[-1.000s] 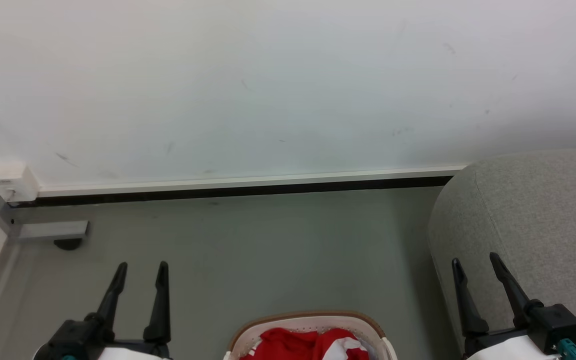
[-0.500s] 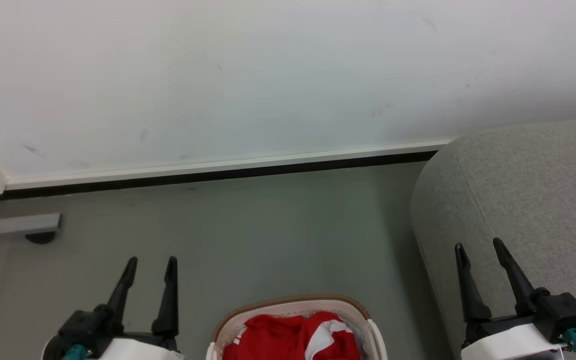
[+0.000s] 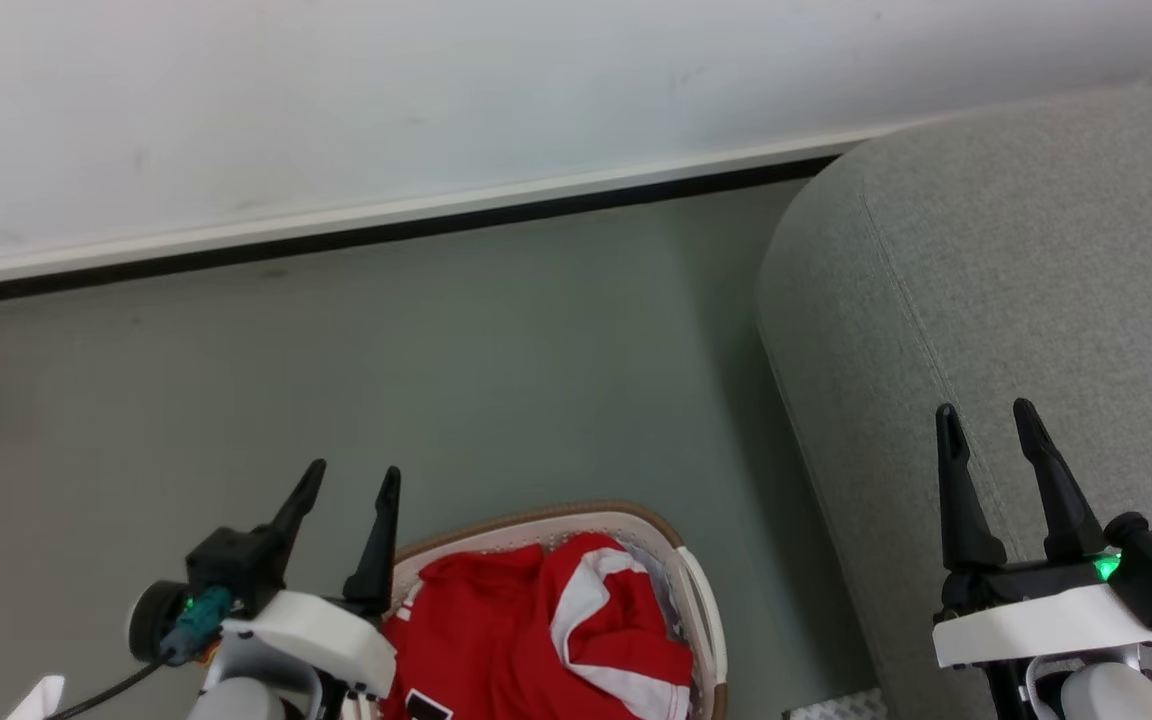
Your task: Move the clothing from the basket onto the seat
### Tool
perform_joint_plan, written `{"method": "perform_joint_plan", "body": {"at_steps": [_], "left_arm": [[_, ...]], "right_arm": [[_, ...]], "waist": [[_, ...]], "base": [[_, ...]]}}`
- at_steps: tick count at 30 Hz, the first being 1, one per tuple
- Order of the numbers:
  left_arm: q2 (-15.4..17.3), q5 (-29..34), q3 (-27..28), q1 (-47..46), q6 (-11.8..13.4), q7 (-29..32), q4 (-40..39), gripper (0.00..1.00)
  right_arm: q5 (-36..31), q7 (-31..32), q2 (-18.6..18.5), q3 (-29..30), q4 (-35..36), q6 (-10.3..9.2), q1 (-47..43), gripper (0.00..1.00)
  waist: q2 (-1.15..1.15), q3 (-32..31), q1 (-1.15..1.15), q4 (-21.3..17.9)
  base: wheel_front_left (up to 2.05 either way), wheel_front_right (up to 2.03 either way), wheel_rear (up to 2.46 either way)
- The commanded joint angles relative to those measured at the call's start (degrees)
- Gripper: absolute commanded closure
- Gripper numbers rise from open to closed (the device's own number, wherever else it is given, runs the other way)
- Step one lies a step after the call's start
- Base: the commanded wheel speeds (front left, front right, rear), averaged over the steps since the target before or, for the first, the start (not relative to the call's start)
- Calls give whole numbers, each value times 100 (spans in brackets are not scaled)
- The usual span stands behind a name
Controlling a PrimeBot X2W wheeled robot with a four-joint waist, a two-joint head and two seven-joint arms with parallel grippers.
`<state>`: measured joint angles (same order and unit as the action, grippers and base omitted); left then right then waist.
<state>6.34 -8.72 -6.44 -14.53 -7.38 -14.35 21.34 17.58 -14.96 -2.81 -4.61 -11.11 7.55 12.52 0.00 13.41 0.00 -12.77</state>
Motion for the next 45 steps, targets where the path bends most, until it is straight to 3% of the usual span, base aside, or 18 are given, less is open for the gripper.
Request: {"method": "perform_joint_plan", "body": {"at_steps": [1, 15, 19, 28, 45], "left_arm": [[67, -38, -42, -99, -14, 42, 77, 0], [843, -223, -1606, -1313, -7, 748, 1687, 0], [1029, -140, -2298, -1605, -8, 935, 2184, 0], [1243, -265, -3453, -2218, -8, 1291, 3229, 0], [1486, 462, -4884, -3156, -8, 1716, 4432, 0]], "right_arm": [[180, -19, -1, -30, 33, -12, 91, 0], [555, -20, -3, -159, 704, -12, 770, 0], [755, -20, -2, -152, 898, -12, 848, 0], [1270, -21, -1, -170, 1330, -12, 949, 0], [1613, -21, -1, -210, 1557, -12, 966, 0]], "waist": [[0, 279, 0, -221], [0, 1440, 0, -767], [0, 1749, 0, -880], [0, 2398, 0, -1184], [0, 3386, 0, -1430]], "base": [[0, 0, 0], [0, 0, 0], [0, 0, 0], [0, 0, 0], [0, 0, 0]]}}
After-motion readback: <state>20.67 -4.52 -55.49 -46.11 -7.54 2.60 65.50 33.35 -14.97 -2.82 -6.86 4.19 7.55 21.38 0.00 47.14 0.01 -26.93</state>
